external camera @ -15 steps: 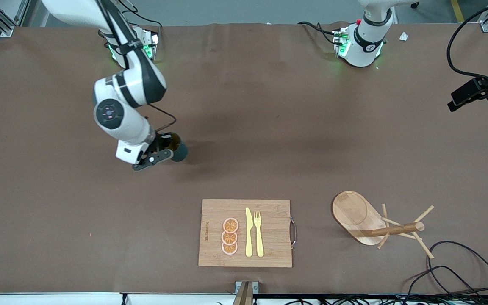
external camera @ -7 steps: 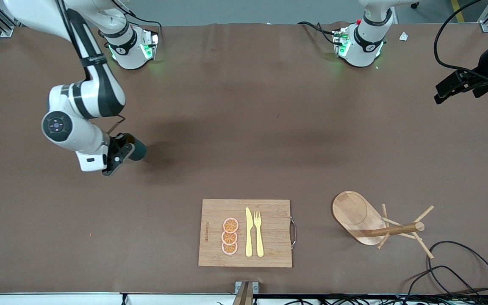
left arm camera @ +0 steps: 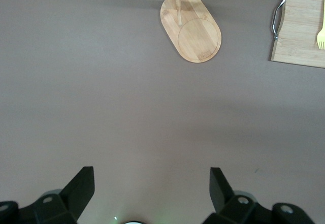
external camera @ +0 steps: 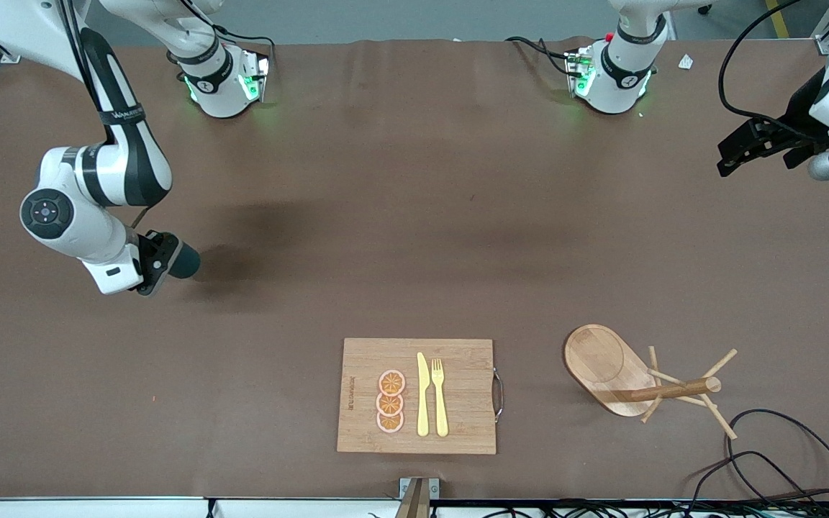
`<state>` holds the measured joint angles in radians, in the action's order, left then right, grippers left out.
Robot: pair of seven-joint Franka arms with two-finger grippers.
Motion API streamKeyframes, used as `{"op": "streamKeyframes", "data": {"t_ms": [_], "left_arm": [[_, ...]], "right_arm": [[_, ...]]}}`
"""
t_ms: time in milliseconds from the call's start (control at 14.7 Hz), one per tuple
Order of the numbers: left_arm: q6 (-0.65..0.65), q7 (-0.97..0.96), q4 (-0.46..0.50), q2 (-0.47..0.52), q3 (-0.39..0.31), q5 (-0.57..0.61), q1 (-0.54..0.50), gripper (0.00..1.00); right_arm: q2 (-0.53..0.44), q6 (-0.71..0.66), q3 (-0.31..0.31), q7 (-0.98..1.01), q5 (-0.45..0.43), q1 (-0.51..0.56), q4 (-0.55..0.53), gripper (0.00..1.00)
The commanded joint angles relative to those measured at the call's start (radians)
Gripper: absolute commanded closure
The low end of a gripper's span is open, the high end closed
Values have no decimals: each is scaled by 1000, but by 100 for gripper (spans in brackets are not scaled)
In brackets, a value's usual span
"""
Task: Transfer cup from left to right arm and place
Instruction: 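Carry the teal mug sideways with the right gripper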
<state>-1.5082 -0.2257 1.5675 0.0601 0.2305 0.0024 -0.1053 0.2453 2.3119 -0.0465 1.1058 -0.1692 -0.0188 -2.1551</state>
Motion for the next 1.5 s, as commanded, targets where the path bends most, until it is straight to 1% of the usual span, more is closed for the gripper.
{"op": "streamKeyframes", "data": {"t_ms": [0, 204, 409, 613, 749, 954, 1294, 1362, 1430], "left_arm": [[-12, 20, 13, 15, 1, -1, -5, 0], [-10, 20, 11, 15, 1, -1, -7, 0], [-10, 20, 11, 17, 1, -1, -5, 0], [-10, 20, 8, 17, 1, -1, -8, 0], [-12, 19, -13, 11, 1, -1, -8, 0], [-10, 17, -11, 12, 0, -1, -11, 0], [-10, 17, -14, 1, 0, -1, -11, 0], [-10, 19, -12, 0, 0, -1, -14, 0], [-10, 19, -12, 1, 0, -1, -13, 0]], "right_arm": [[-43, 34, 19, 16, -58, 46, -63, 100], [-50, 49, 19, 2, -61, 74, -107, 100], [-63, 106, 19, -1, -61, 111, -167, 100], [-75, 98, 20, 0, -61, 112, -180, 100], [-87, 96, 22, 0, -61, 106, -195, 100], [-87, 106, 22, 0, -61, 105, -207, 100], [-81, 104, 25, -1, -61, 96, -207, 96], [-80, 104, 27, -1, -61, 96, -209, 93], [-80, 103, 25, -3, -61, 97, -209, 73]]}}
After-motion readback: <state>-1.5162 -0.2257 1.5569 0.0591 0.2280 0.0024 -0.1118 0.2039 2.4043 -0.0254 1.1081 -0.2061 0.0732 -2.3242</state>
